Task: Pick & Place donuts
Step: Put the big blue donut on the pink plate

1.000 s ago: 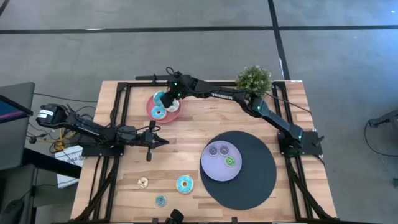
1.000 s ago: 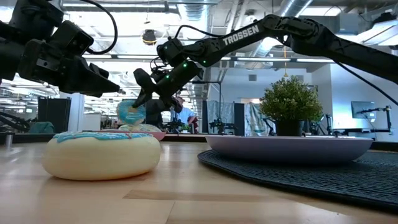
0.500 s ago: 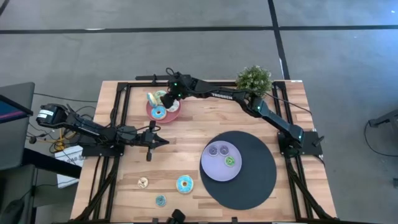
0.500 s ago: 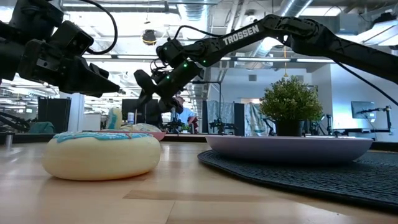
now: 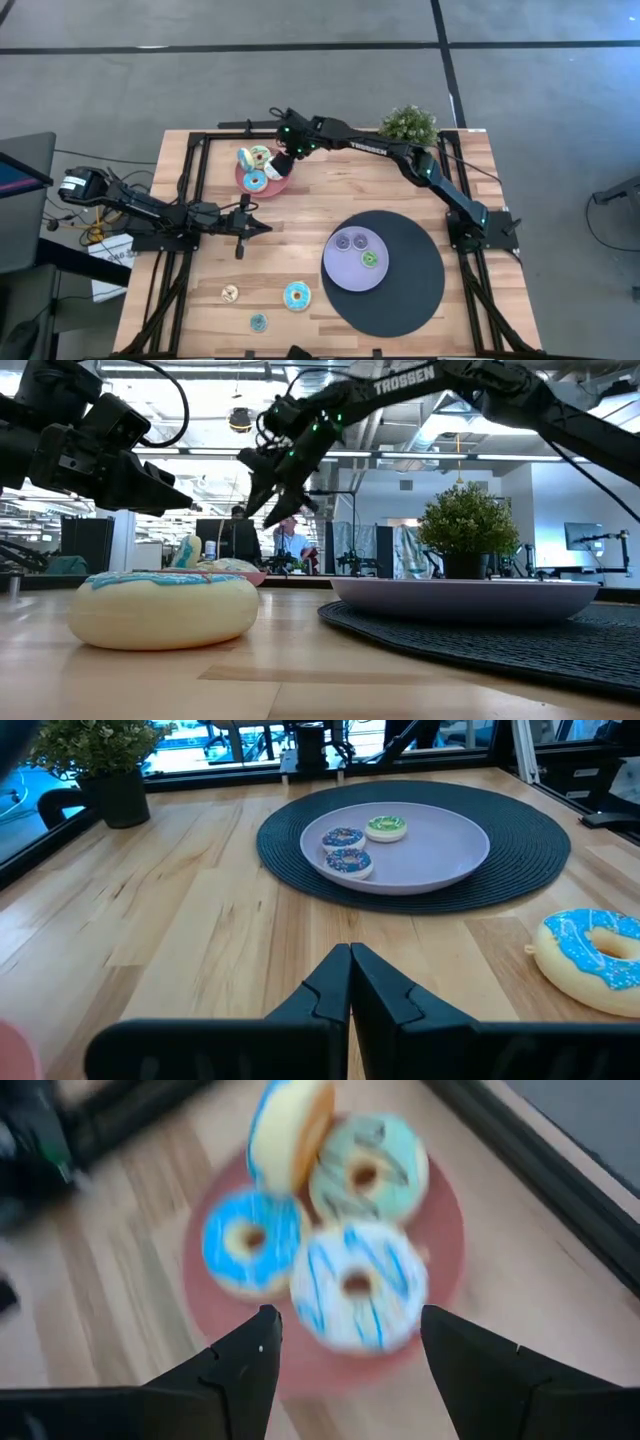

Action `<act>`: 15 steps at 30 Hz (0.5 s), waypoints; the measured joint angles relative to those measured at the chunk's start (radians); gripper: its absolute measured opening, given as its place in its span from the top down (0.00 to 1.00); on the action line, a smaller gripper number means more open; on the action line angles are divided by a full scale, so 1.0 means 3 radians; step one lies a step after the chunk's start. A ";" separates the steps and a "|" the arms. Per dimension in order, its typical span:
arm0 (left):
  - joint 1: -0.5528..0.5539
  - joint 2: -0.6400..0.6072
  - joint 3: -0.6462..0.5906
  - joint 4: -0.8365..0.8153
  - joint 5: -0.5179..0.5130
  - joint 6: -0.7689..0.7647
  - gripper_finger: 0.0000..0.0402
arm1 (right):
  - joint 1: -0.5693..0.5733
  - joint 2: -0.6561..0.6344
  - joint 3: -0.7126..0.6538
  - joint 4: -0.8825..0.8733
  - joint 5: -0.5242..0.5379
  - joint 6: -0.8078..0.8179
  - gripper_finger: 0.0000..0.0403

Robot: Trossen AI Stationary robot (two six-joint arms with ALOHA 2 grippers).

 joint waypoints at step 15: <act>0.0000 0.0000 -0.0001 0.0015 0.0004 -0.0003 1.00 | 0.0604 -0.1420 -0.2151 0.0149 0.0871 0.0186 0.43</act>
